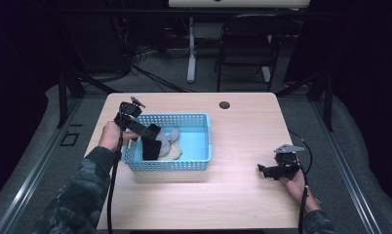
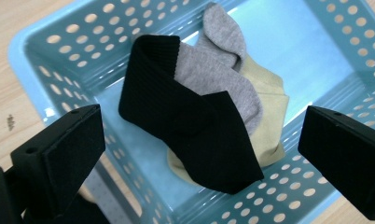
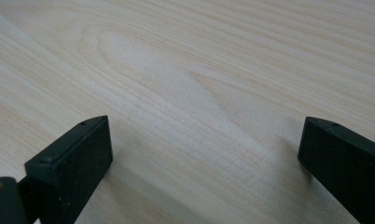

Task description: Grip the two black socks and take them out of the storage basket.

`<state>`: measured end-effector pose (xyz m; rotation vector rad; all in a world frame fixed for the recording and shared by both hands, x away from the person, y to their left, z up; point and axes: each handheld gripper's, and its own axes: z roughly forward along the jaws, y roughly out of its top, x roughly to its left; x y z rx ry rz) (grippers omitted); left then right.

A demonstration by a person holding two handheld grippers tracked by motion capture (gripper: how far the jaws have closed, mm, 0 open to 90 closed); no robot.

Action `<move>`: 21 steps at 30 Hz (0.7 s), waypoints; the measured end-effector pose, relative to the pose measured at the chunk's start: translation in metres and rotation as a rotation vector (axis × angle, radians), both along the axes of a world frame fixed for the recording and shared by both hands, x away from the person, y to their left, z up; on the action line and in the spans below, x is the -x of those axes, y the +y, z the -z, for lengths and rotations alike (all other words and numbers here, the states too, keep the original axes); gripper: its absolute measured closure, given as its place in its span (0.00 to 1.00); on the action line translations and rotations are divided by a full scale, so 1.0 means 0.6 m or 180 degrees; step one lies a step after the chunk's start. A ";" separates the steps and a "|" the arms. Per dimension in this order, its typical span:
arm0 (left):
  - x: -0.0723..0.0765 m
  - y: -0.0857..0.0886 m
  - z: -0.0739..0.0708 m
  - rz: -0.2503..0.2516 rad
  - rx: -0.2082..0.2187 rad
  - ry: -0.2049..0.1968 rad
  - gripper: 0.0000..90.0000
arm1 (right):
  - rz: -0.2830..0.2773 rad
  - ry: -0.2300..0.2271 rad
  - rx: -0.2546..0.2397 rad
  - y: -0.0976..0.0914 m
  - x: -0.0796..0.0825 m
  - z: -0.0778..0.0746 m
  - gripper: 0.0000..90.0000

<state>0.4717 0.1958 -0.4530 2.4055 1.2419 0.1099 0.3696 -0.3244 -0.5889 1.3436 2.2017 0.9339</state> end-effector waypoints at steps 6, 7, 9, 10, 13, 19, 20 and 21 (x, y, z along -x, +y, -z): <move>-0.005 -0.014 0.019 0.0009 -0.0047 0.0105 0.04 | 0.0000 0.0001 -0.0001 0.000 0.000 0.000 0.03; -0.007 -0.016 0.025 0.0016 -0.0065 0.0151 0.04 | 0.0000 0.0001 0.0001 0.000 0.000 0.000 0.03; -0.010 -0.019 0.038 0.0005 -0.0121 0.0212 0.06 | 0.0000 0.0000 0.0001 0.000 0.000 0.000 0.03; -0.010 -0.019 0.038 0.0005 -0.0121 0.0212 0.06 | 0.0000 0.0000 0.0001 0.000 0.000 0.000 0.03; -0.016 -0.019 0.053 -0.0053 -0.0121 0.0317 0.09 | 0.0001 0.0000 0.0003 0.000 0.000 0.000 0.03; -0.022 -0.024 0.066 -0.0062 -0.0191 0.0420 0.12 | -0.0001 -0.0005 0.0003 0.000 0.000 0.000 0.03; -0.022 -0.024 0.066 -0.0062 -0.0191 0.0420 0.13 | -0.0001 -0.0005 0.0003 0.000 0.000 0.000 0.03; -0.024 -0.028 0.070 -0.0046 -0.0216 0.0442 0.15 | -0.0003 -0.0001 0.0000 0.000 0.000 0.000 0.03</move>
